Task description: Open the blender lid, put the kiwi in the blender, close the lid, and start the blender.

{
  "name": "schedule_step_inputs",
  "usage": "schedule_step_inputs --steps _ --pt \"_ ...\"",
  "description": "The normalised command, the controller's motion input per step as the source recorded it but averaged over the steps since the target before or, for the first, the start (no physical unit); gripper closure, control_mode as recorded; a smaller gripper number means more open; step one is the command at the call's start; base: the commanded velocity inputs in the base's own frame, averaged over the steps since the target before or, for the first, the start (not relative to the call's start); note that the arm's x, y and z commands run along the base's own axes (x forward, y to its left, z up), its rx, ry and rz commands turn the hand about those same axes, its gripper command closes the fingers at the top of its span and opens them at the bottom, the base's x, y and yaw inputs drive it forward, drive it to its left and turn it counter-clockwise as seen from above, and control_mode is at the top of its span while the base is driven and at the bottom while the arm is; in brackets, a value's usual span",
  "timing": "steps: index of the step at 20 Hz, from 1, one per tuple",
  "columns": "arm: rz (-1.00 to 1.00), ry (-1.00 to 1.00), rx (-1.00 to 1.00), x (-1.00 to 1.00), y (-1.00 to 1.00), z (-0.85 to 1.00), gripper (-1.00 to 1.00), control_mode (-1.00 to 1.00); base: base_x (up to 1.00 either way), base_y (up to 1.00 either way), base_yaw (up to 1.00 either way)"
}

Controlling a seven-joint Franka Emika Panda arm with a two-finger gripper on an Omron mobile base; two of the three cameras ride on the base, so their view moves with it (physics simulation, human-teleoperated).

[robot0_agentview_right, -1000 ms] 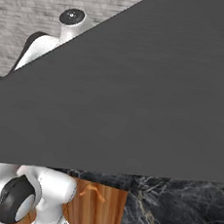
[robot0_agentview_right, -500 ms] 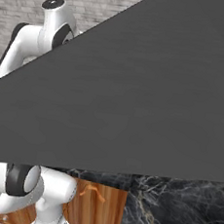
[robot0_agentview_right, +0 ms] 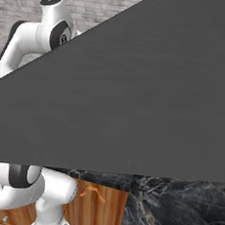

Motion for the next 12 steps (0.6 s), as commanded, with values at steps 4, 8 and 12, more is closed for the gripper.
schedule_step_inputs --steps 4,8,12 --pt "-0.08 0.0 0.0 0.0 0.24 -0.24 1.0 -1.0 0.0 0.0 0.0" --pt "-0.09 0.0 0.0 0.01 0.35 -0.1 1.0 -1.0 0.0 0.0 0.0" --pt "-0.11 0.0 0.0 0.0 0.29 -0.06 1.0 -1.0 0.0 0.0 0.0"
